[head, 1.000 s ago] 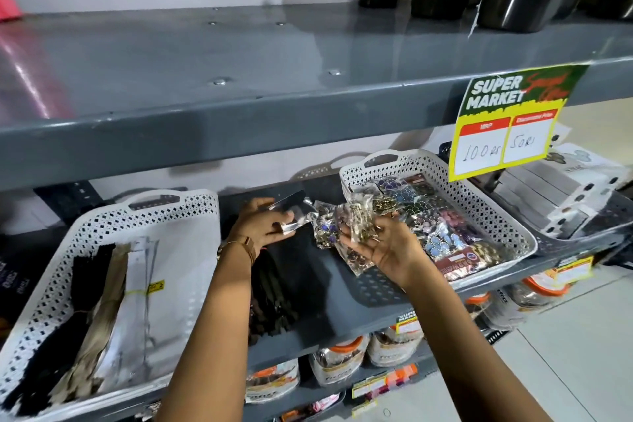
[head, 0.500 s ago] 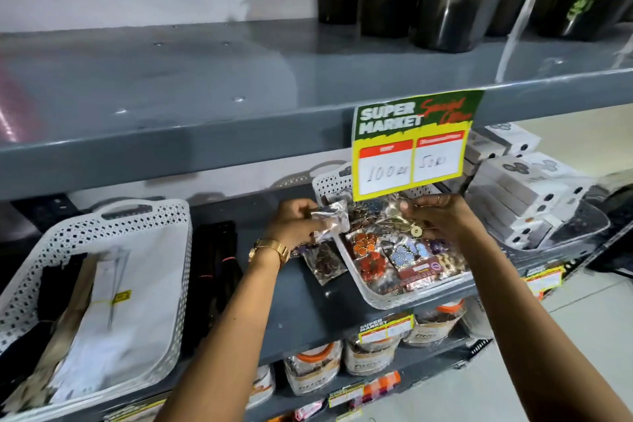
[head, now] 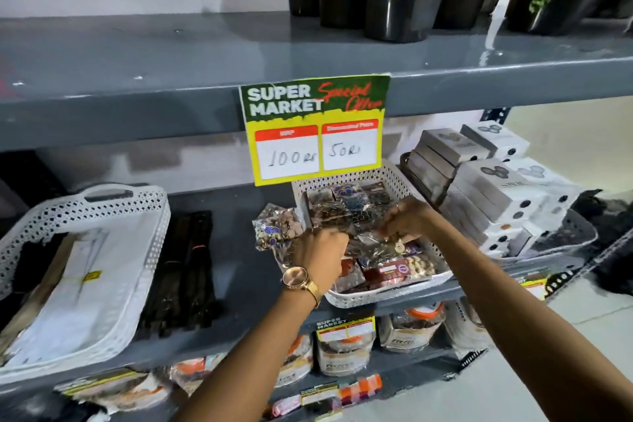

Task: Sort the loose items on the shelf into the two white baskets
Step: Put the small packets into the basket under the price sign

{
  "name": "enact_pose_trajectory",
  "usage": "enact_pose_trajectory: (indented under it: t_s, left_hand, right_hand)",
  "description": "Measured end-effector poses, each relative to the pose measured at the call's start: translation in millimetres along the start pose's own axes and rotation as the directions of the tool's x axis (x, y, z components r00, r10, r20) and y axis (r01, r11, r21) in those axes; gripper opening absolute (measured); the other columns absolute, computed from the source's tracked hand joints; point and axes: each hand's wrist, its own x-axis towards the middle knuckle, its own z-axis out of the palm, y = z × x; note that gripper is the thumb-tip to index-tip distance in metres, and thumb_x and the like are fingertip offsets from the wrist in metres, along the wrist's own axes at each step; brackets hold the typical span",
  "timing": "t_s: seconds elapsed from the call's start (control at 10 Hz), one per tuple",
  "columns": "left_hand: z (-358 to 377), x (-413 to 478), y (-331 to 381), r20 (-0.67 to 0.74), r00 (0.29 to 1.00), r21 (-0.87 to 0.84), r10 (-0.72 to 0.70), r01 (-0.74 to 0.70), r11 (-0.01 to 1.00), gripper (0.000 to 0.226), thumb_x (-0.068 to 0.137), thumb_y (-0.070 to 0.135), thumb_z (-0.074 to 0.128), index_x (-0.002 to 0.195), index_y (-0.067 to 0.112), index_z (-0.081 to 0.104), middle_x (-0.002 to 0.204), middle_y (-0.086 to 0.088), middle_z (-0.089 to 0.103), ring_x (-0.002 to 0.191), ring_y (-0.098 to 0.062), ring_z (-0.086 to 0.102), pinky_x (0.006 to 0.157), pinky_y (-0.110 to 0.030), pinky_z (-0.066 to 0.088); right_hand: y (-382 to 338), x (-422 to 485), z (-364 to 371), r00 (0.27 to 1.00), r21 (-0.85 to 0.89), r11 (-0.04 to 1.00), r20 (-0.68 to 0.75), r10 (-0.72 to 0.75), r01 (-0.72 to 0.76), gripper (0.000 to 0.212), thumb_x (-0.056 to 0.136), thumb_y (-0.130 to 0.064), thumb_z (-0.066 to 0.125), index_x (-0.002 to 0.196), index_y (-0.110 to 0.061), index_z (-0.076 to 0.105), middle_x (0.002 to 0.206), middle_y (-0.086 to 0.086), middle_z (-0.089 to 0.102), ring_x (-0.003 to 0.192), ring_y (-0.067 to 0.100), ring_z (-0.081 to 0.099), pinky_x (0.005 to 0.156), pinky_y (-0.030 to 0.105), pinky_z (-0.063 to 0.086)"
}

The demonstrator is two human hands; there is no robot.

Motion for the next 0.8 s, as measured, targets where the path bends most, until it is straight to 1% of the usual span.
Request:
enact_pose_trajectory:
  t_s: [0.1,0.2,0.3,0.4,0.5,0.6,0.7,0.8]
  left_hand:
    - [0,4,6,0.103,0.994,0.078,-0.037,0.029,0.997,0.016,0.080,-0.003,0.057,0.079,0.011,0.065,0.099,-0.005,0.067,0.090,-0.027,0.067,0.079,-0.039,0.056]
    - [2,6,5,0.204,0.976,0.036,-0.079,0.074,0.997,0.011,0.077,0.004,0.067,0.072,0.013,0.071,0.092,-0.001,0.070,0.087,-0.023,0.068,0.078,-0.032,0.055]
    - [2,7,-2,0.251,0.964,-0.030,-0.085,0.096,0.995,0.012,0.073,0.006,0.073,0.065,0.015,0.069,0.086,0.002,0.065,0.089,-0.019,0.067,0.063,-0.022,0.046]
    - [1,3,-1,0.208,0.974,-0.084,-0.089,0.108,0.991,0.010,0.073,0.002,0.071,0.071,0.012,0.071,0.090,0.000,0.067,0.090,-0.020,0.066,0.063,-0.021,0.043]
    - [-9,-2,-10,0.110,0.989,-0.244,-0.099,0.124,0.962,0.010,0.073,0.008,0.076,0.080,0.014,0.072,0.096,-0.001,0.072,0.088,-0.017,0.066,0.076,-0.026,0.051]
    - [-20,0,-32,-0.039,0.979,-0.384,-0.202,0.172,0.907,0.008,0.076,0.012,0.074,0.083,0.015,0.073,0.095,-0.001,0.075,0.085,-0.015,0.067,0.082,-0.028,0.054]
    - [-22,14,-93,-0.146,0.884,-0.439,-0.445,0.345,0.830,0.014,0.079,0.015,0.065,0.092,0.017,0.070,0.103,-0.004,0.075,0.098,-0.025,0.069,0.089,-0.035,0.054]
    - [-13,23,-126,0.009,0.848,-0.398,-0.529,0.489,0.776,0.035,0.079,0.030,0.063,0.109,0.011,0.064,0.117,-0.013,0.069,0.112,-0.030,0.062,0.095,-0.037,0.047]
  right_hand:
    - [18,17,7,0.995,-0.223,0.970,0.047,-0.091,0.100,0.018,0.077,-0.017,0.071,0.063,-0.016,0.060,0.063,0.003,0.063,0.059,0.015,0.054,0.078,0.034,0.051]
    - [27,23,8,0.989,-0.339,0.929,0.049,-0.138,0.147,0.010,0.068,-0.021,0.077,0.067,-0.018,0.068,0.071,0.001,0.065,0.061,0.015,0.058,0.074,0.032,0.055]
    - [27,18,9,0.971,-0.441,0.876,-0.039,-0.234,0.194,0.013,0.066,-0.032,0.077,0.073,-0.022,0.072,0.080,0.000,0.070,0.076,0.019,0.065,0.078,0.034,0.054]
    - [28,13,11,0.950,-0.456,0.863,-0.100,-0.294,0.219,0.012,0.070,-0.030,0.075,0.080,-0.023,0.073,0.091,0.002,0.073,0.088,0.022,0.067,0.078,0.034,0.054]
    - [30,2,18,0.881,-0.526,0.789,-0.145,-0.450,0.316,0.014,0.077,-0.032,0.073,0.086,-0.022,0.068,0.094,-0.001,0.073,0.084,0.019,0.069,0.075,0.034,0.058]
    - [21,-12,25,0.794,-0.554,0.721,-0.164,-0.585,0.417,0.014,0.083,-0.028,0.068,0.094,-0.019,0.068,0.096,0.002,0.075,0.080,0.018,0.071,0.072,0.036,0.061]
    - [-3,-41,53,0.714,-0.549,0.615,-0.047,-0.699,0.566,0.015,0.090,-0.016,0.059,0.102,-0.017,0.067,0.103,0.003,0.074,0.073,0.012,0.070,0.065,0.023,0.060]
    - [-18,-58,93,0.713,-0.483,0.574,0.166,-0.681,0.661,0.023,0.092,-0.007,0.054,0.110,-0.015,0.066,0.110,0.001,0.071,0.086,0.012,0.070,0.077,0.020,0.058]
